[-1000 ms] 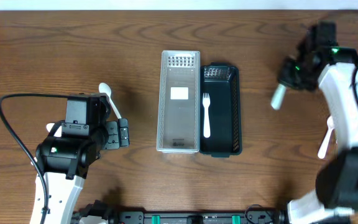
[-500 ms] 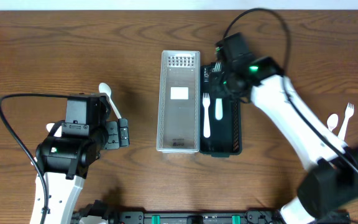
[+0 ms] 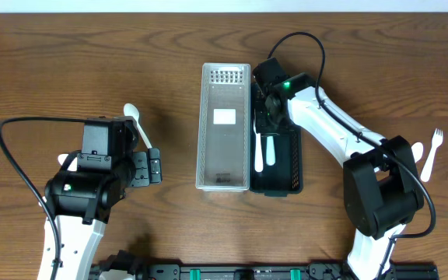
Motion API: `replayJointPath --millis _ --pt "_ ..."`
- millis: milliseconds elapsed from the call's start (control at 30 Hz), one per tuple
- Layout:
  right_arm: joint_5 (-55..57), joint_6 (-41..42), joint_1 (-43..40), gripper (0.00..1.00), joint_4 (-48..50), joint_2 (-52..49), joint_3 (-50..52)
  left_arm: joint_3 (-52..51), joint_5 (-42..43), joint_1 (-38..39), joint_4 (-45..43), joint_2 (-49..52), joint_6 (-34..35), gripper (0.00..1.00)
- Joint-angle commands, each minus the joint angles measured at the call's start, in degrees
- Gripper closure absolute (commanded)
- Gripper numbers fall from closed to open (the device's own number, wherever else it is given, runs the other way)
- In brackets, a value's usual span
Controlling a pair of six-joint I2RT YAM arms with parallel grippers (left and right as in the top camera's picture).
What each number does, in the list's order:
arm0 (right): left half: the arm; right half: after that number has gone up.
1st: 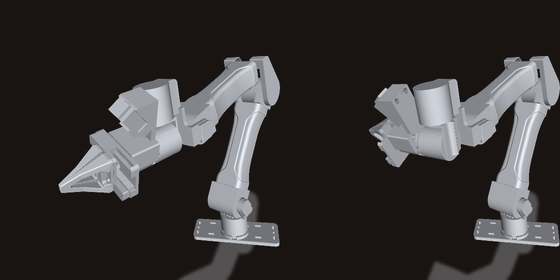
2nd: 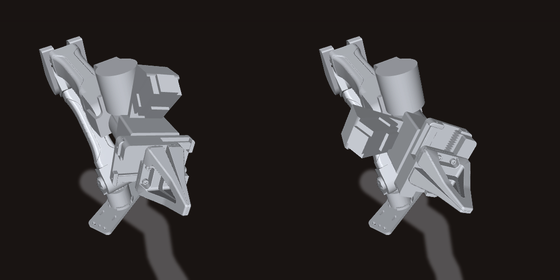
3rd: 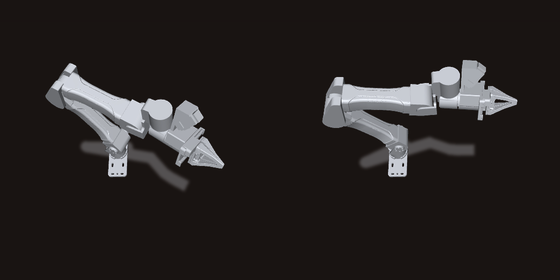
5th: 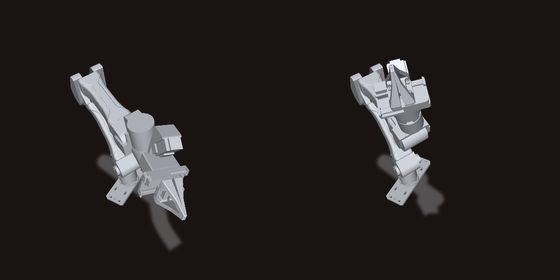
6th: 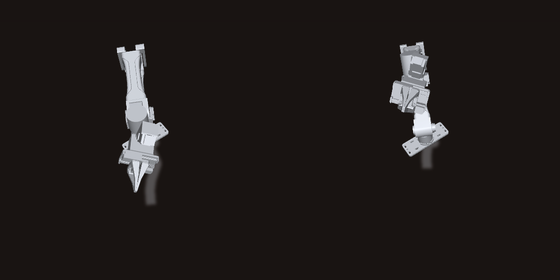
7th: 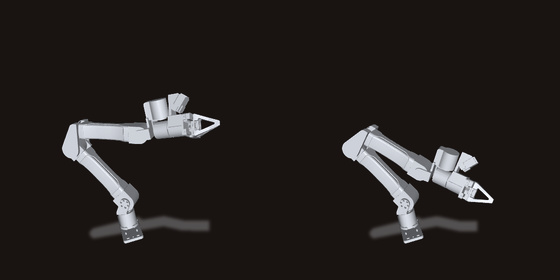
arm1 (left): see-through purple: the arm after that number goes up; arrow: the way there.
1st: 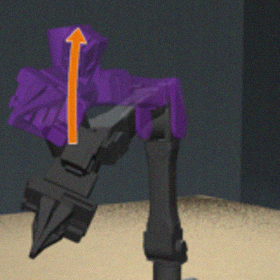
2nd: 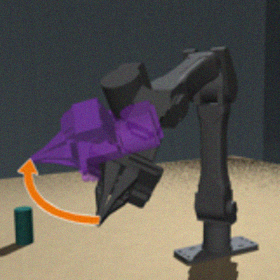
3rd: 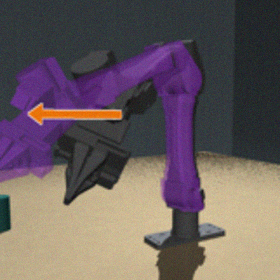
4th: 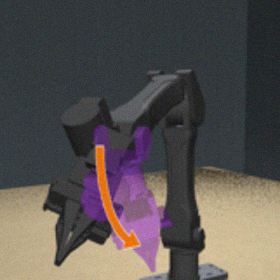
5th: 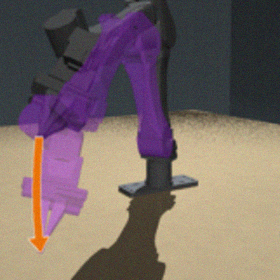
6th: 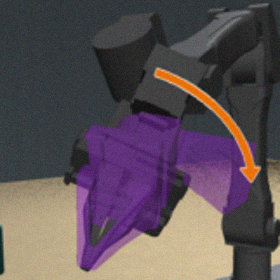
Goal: Pack container
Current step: 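Place the second fork into the dark green basket beside the first, then move the right gripper to a white spoon and grasp it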
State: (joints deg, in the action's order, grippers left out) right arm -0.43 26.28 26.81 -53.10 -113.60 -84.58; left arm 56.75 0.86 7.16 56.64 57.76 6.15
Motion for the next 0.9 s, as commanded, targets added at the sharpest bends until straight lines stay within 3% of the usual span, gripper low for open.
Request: replayJointPath --millis 0,333,500,633,867 --pt "0.17 -1.7 0.07 0.58 -0.59 2.62 -1.38 1.22 -0.63 -0.24 0.37 0.22 -0.09 0.06" --pt "2.67 -3.58 -9.07 0.57 -9.33 18.18 -11.26 1.22 -0.63 -0.22 0.37 0.22 -0.09 0.06" --pt "6.51 -2.32 -22.21 0.41 -14.51 26.08 -11.26 1.22 -0.63 -0.24 0.35 0.22 -0.09 0.06" --pt "6.38 -3.63 -34.97 0.36 -18.53 26.34 -10.47 1.22 -0.63 -0.24 0.35 0.22 -0.09 0.06" --pt "6.03 -10.19 -48.54 0.27 -12.33 24.02 1.4 1.22 -0.63 -0.24 0.35 0.22 -0.09 0.06"
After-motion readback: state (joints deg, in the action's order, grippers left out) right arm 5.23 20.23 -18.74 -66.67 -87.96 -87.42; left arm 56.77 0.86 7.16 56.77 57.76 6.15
